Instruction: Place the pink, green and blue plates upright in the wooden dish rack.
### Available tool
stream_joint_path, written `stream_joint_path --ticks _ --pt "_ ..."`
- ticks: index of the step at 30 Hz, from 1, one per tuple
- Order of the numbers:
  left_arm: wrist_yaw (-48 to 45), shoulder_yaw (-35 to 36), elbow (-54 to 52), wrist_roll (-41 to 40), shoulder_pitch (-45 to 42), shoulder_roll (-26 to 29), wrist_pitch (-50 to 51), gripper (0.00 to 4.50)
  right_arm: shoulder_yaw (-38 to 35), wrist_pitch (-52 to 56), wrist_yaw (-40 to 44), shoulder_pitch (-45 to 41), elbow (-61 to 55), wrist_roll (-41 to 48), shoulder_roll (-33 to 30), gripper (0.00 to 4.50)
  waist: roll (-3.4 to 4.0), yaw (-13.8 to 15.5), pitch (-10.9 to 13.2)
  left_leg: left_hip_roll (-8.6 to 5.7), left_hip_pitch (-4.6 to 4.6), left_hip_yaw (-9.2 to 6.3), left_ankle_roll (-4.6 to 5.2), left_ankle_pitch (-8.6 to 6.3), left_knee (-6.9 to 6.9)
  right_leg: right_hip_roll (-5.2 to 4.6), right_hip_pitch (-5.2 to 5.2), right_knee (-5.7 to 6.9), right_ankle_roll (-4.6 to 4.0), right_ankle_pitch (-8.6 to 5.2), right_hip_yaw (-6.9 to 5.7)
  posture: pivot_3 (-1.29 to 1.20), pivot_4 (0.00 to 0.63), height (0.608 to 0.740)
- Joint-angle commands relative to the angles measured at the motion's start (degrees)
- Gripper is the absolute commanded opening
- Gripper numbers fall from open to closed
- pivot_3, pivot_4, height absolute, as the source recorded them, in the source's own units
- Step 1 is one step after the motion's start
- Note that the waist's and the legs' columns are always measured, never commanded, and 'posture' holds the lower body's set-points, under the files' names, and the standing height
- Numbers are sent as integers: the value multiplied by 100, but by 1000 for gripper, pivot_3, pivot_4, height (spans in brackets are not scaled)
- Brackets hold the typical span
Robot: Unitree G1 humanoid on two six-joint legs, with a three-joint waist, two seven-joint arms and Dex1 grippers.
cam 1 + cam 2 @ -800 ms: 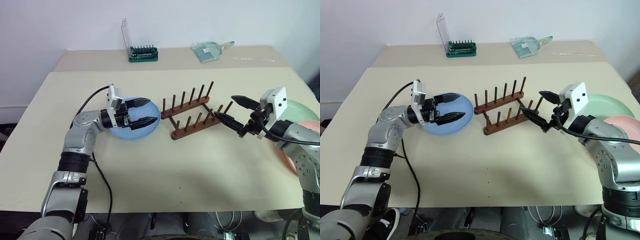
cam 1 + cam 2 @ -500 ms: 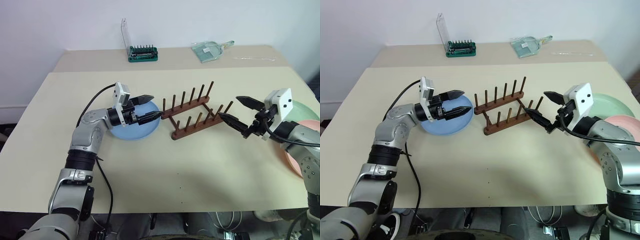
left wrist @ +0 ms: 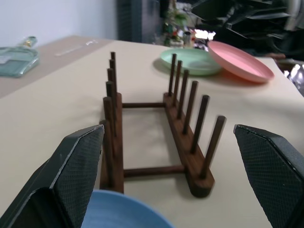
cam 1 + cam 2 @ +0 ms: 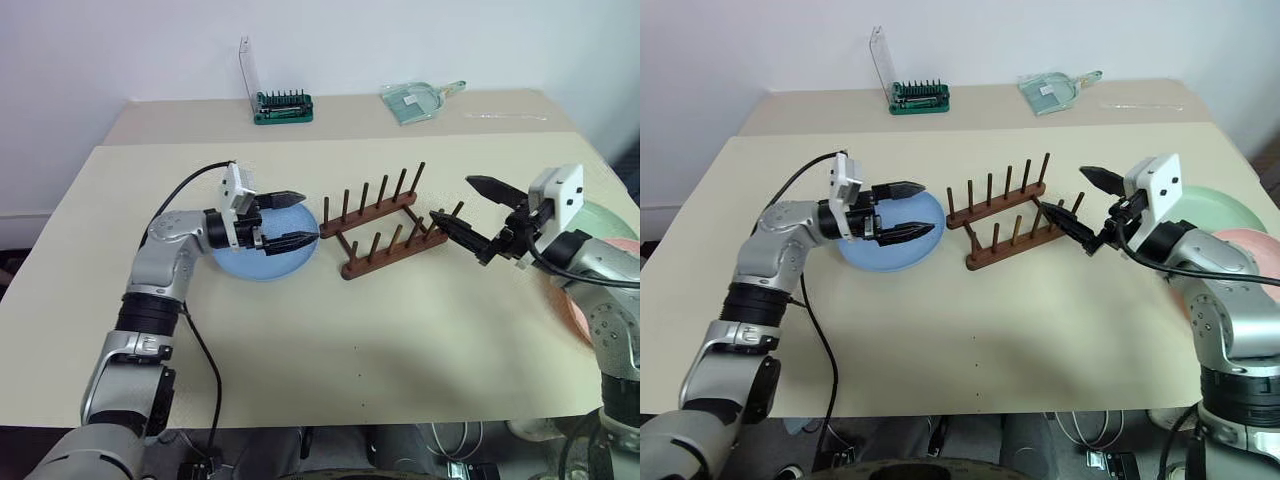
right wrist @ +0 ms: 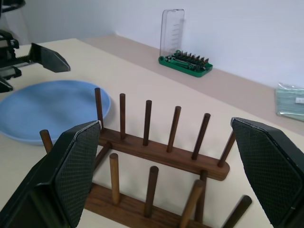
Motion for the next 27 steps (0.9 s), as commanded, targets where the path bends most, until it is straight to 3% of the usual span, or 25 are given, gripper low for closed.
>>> stream_joint_path --ticks 1,8,13,20,27 --pt "-232 -3 -398 -77 95 202 25 4500 -156 -146 46 -83 -66 93 0 4481 0 2 0 0 0 0 0 0 0 0 0 0 0 0 1 0 150 740" --pt "-439 -133 -750 -14 351 360 31 4500 -50 -213 15 -171 -36 59 102 4481 0 1 0 3 0 2 1 -1 0 5 0 -1 -2 2 4 0 150 740" --pt "-296 -334 -610 360 455 237 -539 4500 -125 -155 79 -71 -154 182 63 4481 0 5 0 4 1 5 1 -1 -1 6 0 -1 -3 3 5 0 150 740" --pt "-104 -635 -88 767 307 -194 -1220 4500 -931 426 879 1230 -829 732 -827 4481 -2 80 1 6 -4 9 9 -5 -1 6 0 -14 -1 5 5 0 150 740" --pt "-121 -687 397 816 -3 -470 -1325 4500 -1222 318 534 1543 -896 671 -712 4481 -5 14 4 22 9 43 41 -24 -1 13 2 -15 1 21 16 0 150 740"
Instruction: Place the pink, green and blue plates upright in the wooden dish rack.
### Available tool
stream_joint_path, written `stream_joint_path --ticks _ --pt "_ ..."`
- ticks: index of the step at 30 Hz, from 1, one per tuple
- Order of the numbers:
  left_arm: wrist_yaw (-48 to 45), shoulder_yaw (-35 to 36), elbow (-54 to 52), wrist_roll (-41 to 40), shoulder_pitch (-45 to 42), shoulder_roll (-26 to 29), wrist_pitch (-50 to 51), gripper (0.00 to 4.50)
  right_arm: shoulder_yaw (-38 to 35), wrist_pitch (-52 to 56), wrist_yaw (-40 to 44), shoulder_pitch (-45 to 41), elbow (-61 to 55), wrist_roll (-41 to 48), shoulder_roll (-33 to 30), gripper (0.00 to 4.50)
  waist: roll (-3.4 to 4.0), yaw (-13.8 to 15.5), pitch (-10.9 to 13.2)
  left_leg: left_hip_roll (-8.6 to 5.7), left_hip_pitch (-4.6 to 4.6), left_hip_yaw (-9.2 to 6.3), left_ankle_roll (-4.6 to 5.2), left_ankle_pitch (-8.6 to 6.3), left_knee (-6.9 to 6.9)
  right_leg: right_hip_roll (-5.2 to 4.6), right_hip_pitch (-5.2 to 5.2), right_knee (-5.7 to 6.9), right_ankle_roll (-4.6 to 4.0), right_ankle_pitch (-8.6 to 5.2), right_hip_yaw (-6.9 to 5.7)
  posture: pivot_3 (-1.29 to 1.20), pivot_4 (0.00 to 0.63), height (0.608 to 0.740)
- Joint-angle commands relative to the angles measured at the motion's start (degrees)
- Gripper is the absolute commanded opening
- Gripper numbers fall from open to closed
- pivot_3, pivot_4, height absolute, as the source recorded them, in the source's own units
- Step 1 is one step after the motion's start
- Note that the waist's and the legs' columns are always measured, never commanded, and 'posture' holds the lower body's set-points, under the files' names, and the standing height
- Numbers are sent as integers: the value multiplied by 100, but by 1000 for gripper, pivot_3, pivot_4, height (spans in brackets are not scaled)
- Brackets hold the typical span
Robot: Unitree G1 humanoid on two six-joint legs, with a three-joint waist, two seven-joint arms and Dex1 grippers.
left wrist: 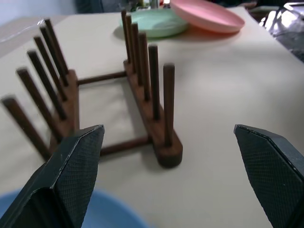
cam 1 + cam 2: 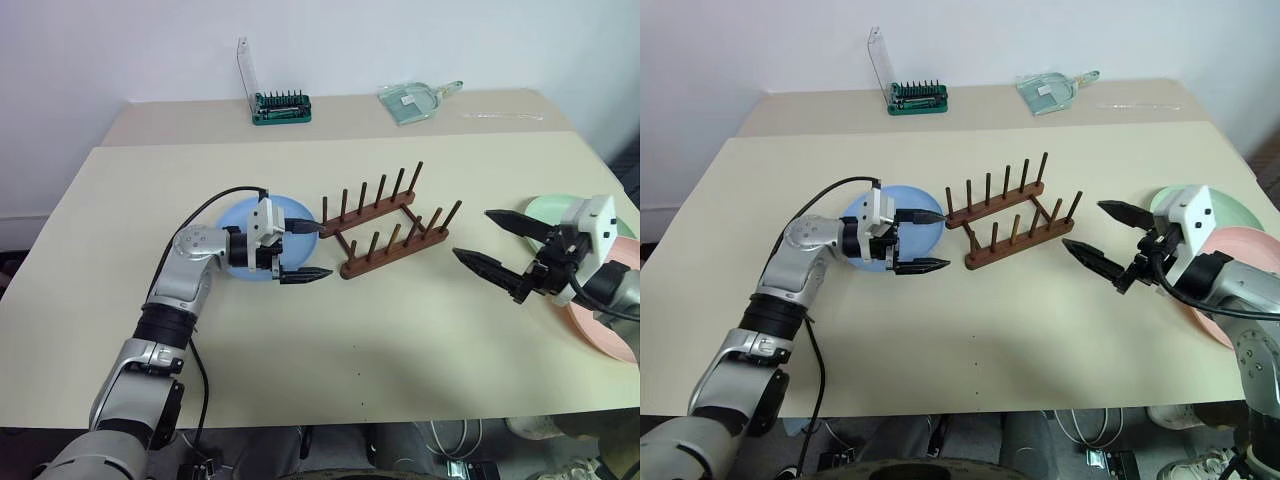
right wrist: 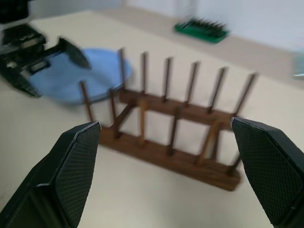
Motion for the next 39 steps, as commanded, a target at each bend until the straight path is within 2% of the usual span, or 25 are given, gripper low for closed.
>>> stream_joint_path --ticks 1,6,13,19,26,30,36,39 --pt "18 -141 120 93 -69 -173 -145 4500 -284 -131 -13 188 -187 -48 -24 4481 0 3 0 0 1 2 1 -1 0 0 1 0 0 0 1 0 150 740" --pt "328 -586 -25 557 27 -393 -53 4500 -428 -180 -150 362 -287 -88 8 4481 -6 4 3 -2 2 30 0 0 2 -1 1 -9 10 6 23 0 150 740" --pt "1578 -1213 -514 1429 42 -788 1264 4500 -653 -262 -355 696 -480 -152 100 4481 -12 9 7 0 11 52 16 -9 1 9 2 -14 22 12 53 0 150 740" --pt "2071 -1547 -1107 1775 251 -857 1942 4500 -665 -242 -516 770 -623 -166 174 4481 -15 -1 9 7 31 84 31 -19 -7 23 4 -15 29 13 96 0 150 740" --pt "2453 -1879 -1404 2333 274 -655 2482 4500 -567 -207 -667 709 -715 -183 202 4481 -15 -4 9 12 46 94 36 -22 -10 29 19 -23 44 8 103 0 150 740" --pt "2587 -1850 -1630 2367 298 -609 2808 4500 -512 -175 -718 628 -719 -160 182 4481 -14 -7 8 26 48 101 36 -23 -13 44 22 -38 50 13 107 0 150 740" --pt "2390 -1629 -2256 1982 377 -437 3727 4500 -430 -152 -750 517 -687 -175 160 4481 -12 -9 7 43 49 111 35 -23 -23 57 25 -64 31 37 107 0 150 740" --pt "2397 -1295 -2556 1614 310 -442 4432 4500 -351 -153 -757 435 -669 -167 160 4481 -14 1 9 43 47 111 35 -23 -25 58 24 -68 31 38 107 0 150 740"
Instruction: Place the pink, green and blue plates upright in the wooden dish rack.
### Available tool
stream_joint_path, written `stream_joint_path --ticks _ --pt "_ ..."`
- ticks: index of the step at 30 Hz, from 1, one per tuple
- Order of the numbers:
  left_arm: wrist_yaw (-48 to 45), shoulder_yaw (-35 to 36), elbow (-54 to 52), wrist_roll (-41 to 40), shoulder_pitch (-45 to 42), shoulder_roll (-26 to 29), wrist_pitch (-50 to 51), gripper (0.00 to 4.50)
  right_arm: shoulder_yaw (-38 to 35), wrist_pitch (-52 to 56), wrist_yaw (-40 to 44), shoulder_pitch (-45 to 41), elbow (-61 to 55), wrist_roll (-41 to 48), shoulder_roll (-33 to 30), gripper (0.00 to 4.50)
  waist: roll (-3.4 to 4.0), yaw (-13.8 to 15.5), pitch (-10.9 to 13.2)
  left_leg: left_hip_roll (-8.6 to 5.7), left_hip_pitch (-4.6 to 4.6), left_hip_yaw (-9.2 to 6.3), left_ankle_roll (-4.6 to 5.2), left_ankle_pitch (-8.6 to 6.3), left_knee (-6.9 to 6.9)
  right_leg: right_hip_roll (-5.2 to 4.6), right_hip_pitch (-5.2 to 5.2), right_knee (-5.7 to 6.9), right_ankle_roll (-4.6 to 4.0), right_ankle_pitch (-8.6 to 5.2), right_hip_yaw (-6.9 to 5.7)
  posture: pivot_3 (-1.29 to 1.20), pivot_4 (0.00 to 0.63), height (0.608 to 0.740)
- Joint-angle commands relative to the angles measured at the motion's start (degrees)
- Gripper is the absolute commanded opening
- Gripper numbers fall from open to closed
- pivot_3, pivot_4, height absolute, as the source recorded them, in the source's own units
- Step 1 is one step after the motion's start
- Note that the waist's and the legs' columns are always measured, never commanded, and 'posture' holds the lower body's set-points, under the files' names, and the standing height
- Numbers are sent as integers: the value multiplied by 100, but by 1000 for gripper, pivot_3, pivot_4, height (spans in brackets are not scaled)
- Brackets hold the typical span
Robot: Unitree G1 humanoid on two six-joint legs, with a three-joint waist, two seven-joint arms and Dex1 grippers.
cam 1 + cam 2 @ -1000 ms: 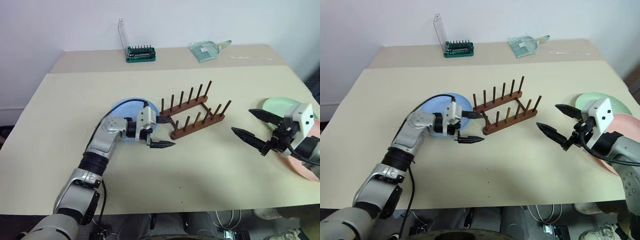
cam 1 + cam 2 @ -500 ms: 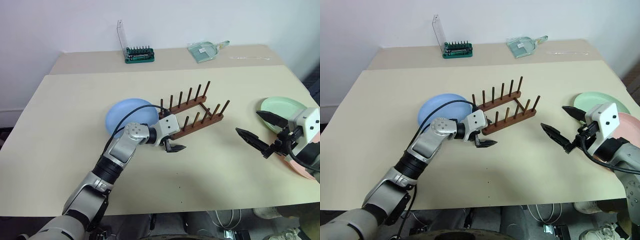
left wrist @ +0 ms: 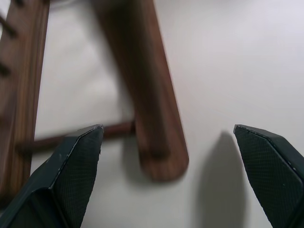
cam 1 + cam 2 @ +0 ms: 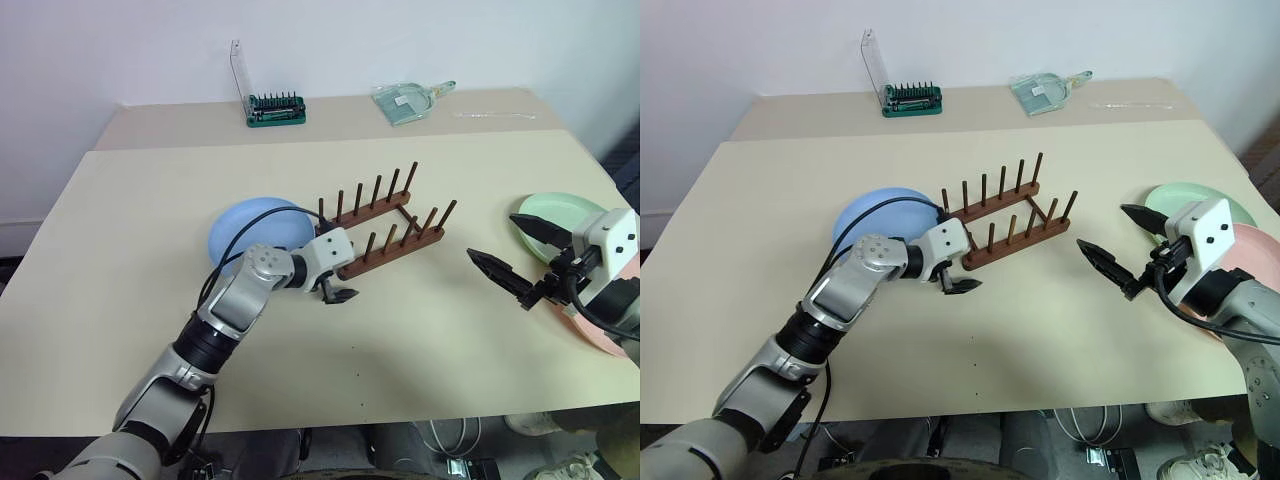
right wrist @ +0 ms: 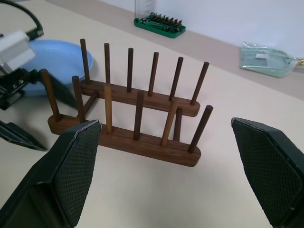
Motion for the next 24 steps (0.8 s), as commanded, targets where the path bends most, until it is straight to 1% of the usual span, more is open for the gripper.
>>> stream_joint_path --ticks 1,3,6,8,10,15,17,19,20,24 --pt "-21 372 -443 -409 -79 50 845 4500 23 -28 -11 -165 -137 55 -29 4481 -1 -1 1 0 -1 0 0 0 0 0 0 -3 2 2 0 0 150 740" --pt "1 408 -658 -524 -124 104 1176 4500 71 -47 3 -221 -96 18 -42 4481 -2 -6 1 0 -2 0 0 0 -1 0 0 -5 2 3 0 0 150 740" --pt "130 412 -748 -644 -120 76 1381 4500 114 -54 6 -282 -66 6 -42 4481 -1 -1 1 0 -2 1 0 0 -2 0 -1 -6 2 3 0 0 150 740" --pt "211 181 -696 -556 -11 126 1221 4500 138 -55 -7 -318 -60 0 -34 4481 -2 1 2 0 -2 1 -1 0 -2 0 0 -7 2 3 0 0 150 740" --pt "353 138 -644 -608 83 6 1260 4500 154 -55 -14 -329 -73 -10 -33 4481 -2 1 1 0 -2 1 -1 0 -2 0 0 -8 2 3 0 0 150 740" --pt "559 -40 -358 -493 53 -79 1011 4500 122 -43 -28 -282 -125 0 -25 4481 -1 13 1 0 0 1 -1 0 -2 -1 2 -8 1 4 0 0 150 740" --pt "633 -101 -217 -474 26 -143 892 3992 77 -42 -33 -229 -150 13 -13 4500 -1 22 1 0 1 1 -1 -1 -2 -1 6 -9 2 4 0 0 150 740" --pt "716 -15 -146 -577 28 -266 956 3331 28 -45 -44 -159 -186 17 -1 4500 0 22 0 0 2 1 -1 -1 -1 -1 9 -11 4 4 0 0 150 740" --pt "733 -11 -120 -584 19 -279 947 2743 10 -48 -50 -131 -201 20 4 4500 0 23 0 0 2 1 -1 -1 -1 -1 9 -11 4 4 0 0 150 740" --pt "783 38 -10 -621 -18 -335 945 807 -29 -51 -86 -43 -265 50 17 4500 0 14 0 0 2 1 -1 0 -1 -1 9 -13 4 5 0 0 150 740"
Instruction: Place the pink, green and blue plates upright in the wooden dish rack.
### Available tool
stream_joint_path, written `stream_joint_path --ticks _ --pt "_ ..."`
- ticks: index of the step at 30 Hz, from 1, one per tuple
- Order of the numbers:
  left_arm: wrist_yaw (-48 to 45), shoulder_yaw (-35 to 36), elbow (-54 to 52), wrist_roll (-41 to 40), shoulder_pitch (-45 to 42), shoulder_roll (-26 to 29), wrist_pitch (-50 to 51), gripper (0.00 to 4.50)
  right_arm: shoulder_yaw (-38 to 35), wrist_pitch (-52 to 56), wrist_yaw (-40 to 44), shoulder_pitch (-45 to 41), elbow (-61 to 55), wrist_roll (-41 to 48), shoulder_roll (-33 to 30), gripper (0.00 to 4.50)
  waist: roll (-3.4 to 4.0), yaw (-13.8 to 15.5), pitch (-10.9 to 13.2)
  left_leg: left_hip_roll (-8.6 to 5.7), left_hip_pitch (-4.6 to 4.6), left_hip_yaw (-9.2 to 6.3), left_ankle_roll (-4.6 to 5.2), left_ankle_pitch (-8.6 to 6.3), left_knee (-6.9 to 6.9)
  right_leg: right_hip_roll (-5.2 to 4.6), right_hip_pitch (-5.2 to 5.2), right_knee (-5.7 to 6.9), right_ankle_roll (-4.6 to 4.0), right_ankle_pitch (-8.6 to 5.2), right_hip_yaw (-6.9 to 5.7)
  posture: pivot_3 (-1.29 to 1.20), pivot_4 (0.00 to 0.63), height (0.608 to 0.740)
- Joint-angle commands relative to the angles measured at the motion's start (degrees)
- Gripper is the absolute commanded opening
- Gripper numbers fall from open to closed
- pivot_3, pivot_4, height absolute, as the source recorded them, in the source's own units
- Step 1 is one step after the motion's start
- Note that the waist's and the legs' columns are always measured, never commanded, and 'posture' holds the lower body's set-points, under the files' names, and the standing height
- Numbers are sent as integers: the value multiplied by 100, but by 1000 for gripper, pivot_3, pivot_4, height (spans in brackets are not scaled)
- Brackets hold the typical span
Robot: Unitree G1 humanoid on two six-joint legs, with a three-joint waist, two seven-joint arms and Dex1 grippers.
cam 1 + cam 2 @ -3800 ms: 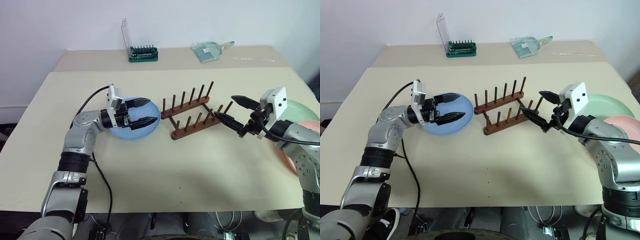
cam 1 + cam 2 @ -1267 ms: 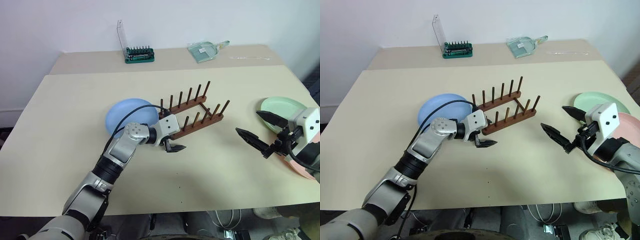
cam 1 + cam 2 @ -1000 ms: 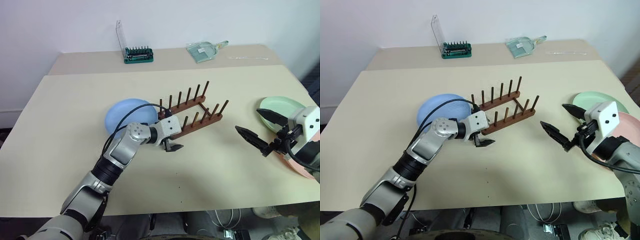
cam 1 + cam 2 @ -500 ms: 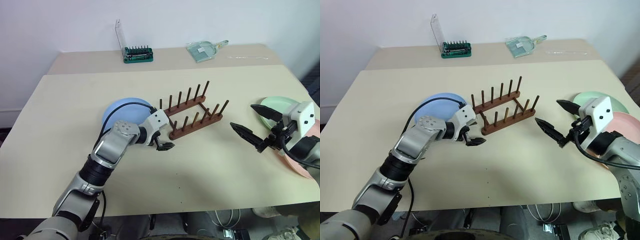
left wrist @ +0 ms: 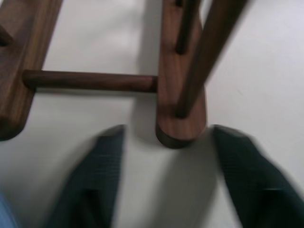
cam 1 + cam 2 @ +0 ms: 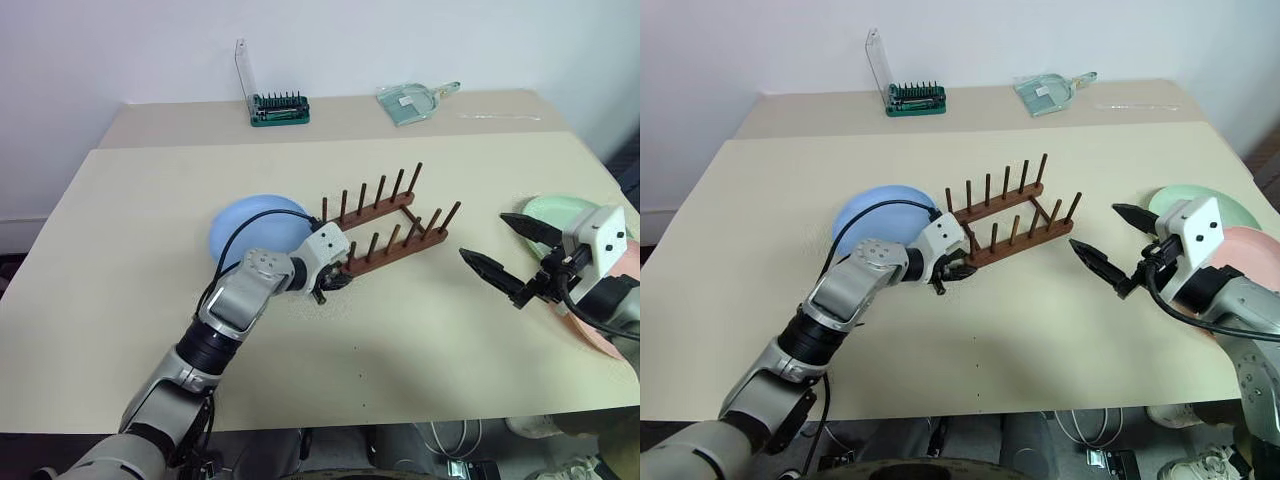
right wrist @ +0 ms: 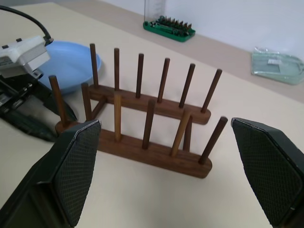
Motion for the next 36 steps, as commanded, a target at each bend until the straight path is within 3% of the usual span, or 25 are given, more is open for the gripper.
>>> stream_joint_path --ticks 1,8,19,23,36 --pt "33 -18 132 -88 3 -66 26 676 -220 -55 -54 31 -271 60 21 4500 1 -5 0 0 0 0 0 0 0 0 0 0 0 0 0 0 150 740" --pt "87 206 222 -194 -67 -157 -76 678 -276 -95 -46 139 -261 65 48 4500 2 -6 -1 0 2 1 1 0 0 0 1 1 2 0 0 0 150 740" --pt "-1055 -20 405 -206 -392 442 -1834 678 -1004 -432 930 950 278 -18 -162 4500 0 -11 1 0 -5 17 -22 12 -2 -1 -8 -7 0 3 9 0 150 740" --pt "-1302 -71 598 -282 -458 365 -2110 678 -1403 -446 1196 1189 315 101 -179 4500 -3 -9 3 0 -2 24 10 -6 0 -1 -7 -6 4 4 15 0 150 740" --pt "-1479 -585 838 27 -527 -50 -2272 678 -1629 -422 1229 1791 -80 184 18 4500 -6 -16 5 6 -2 31 14 -8 0 3 -8 -6 6 4 19 0 150 740"
